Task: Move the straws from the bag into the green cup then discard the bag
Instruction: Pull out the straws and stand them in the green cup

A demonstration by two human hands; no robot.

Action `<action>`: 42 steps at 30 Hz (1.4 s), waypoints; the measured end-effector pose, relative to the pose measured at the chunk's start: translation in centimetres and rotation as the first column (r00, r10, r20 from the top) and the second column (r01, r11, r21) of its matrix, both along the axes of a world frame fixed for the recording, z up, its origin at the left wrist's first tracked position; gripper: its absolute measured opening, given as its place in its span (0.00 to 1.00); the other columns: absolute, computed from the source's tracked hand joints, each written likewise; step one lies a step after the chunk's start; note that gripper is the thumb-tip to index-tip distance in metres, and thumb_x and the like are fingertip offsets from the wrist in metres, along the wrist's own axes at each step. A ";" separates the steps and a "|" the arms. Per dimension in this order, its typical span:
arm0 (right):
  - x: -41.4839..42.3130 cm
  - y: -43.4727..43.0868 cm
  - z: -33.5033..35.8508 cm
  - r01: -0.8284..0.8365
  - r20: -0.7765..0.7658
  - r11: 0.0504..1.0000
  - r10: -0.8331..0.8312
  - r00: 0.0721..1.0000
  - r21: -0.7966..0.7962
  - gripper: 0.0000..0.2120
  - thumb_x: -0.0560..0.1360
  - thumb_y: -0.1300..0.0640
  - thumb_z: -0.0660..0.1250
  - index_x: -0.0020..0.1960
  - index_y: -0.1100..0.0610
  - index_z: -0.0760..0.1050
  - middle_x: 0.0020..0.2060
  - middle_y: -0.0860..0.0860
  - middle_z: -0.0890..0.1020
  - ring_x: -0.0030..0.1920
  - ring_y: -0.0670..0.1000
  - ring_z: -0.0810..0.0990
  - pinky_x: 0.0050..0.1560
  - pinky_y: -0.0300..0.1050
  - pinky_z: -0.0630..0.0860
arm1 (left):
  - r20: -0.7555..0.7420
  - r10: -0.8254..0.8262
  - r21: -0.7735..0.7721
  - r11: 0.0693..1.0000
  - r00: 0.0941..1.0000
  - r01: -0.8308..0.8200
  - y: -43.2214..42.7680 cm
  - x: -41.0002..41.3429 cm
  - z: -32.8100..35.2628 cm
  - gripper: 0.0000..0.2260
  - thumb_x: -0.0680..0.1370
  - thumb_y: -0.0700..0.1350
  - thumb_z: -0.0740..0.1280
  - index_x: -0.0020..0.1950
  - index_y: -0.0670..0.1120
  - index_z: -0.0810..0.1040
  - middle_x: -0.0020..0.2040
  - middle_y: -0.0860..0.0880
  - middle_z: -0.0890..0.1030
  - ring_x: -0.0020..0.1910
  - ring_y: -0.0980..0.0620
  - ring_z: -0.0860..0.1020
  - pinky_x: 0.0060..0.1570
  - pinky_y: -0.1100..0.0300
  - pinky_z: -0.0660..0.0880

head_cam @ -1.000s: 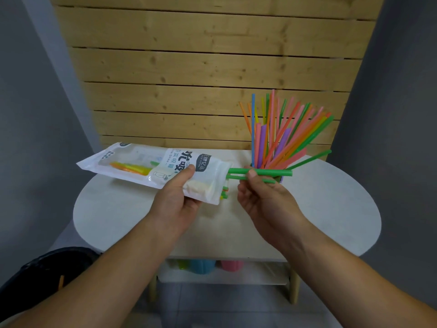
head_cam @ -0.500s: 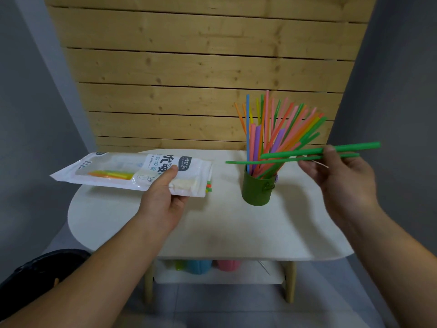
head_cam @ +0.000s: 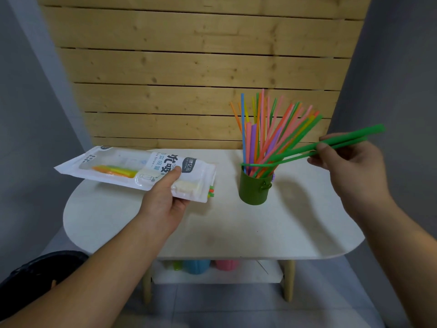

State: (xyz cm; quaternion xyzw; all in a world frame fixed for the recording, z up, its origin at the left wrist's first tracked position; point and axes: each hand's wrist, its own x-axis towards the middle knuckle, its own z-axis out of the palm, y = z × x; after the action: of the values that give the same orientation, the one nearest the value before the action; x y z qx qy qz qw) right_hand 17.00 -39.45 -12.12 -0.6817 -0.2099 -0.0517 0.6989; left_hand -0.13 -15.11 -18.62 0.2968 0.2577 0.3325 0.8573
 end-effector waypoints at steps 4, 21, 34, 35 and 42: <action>-0.2 0.1 0.0 -0.054 -0.018 0.998 0.055 0.998 0.021 0.07 0.80 0.66 0.64 0.57 0.67 0.75 0.49 0.63 0.83 0.44 0.55 0.87 0.47 0.40 0.82 | -0.010 -0.006 0.014 1.000 1.000 0.007 -0.1 -0.1 0.0 0.12 0.79 0.38 0.71 0.62 0.46 0.80 0.50 0.49 0.89 0.46 0.52 0.88 0.40 0.51 0.86; -0.2 -0.3 0.4 -0.059 0.025 0.998 0.058 0.998 0.027 0.09 0.77 0.68 0.67 0.46 0.56 0.80 0.45 0.59 0.85 0.46 0.55 0.87 0.53 0.46 0.82 | -0.003 -0.030 0.037 0.999 1.000 0.030 -0.6 -0.2 0.0 0.11 0.79 0.37 0.71 0.59 0.48 0.81 0.51 0.49 0.89 0.47 0.52 0.88 0.46 0.49 0.85; 0.3 0.0 0.1 -0.015 0.121 0.997 0.024 0.992 -0.074 0.07 0.81 0.61 0.63 0.56 0.59 0.77 0.48 0.58 0.84 0.47 0.54 0.85 0.56 0.55 0.81 | 0.003 -0.032 0.021 0.999 0.999 0.032 -0.7 -0.1 0.1 0.10 0.79 0.37 0.71 0.58 0.47 0.81 0.49 0.49 0.89 0.45 0.53 0.88 0.39 0.53 0.86; 0.2 0.1 0.1 -0.013 0.125 0.997 0.022 0.992 -0.075 0.06 0.81 0.60 0.63 0.55 0.58 0.77 0.47 0.57 0.84 0.46 0.53 0.85 0.54 0.53 0.81 | 0.005 -0.031 0.019 0.999 1.000 0.031 -0.7 -0.1 0.1 0.10 0.78 0.37 0.71 0.58 0.47 0.81 0.49 0.49 0.89 0.45 0.52 0.88 0.38 0.53 0.86; -0.1 2.4 -0.5 0.053 0.165 0.979 -0.020 0.986 -0.199 0.04 0.79 0.58 0.66 0.51 0.56 0.78 0.42 0.53 0.84 0.40 0.50 0.85 0.48 0.56 0.83 | -0.001 -0.029 0.016 0.999 1.000 0.029 -0.7 -0.1 -0.1 0.12 0.78 0.37 0.72 0.59 0.48 0.81 0.50 0.49 0.89 0.46 0.52 0.88 0.39 0.53 0.86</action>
State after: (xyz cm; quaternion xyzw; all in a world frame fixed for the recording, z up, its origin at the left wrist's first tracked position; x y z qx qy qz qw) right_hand 16.90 -37.05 -12.60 -0.7467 -0.2578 -0.0981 0.6053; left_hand -0.21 -15.81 -18.69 0.3073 0.2511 0.3218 0.8596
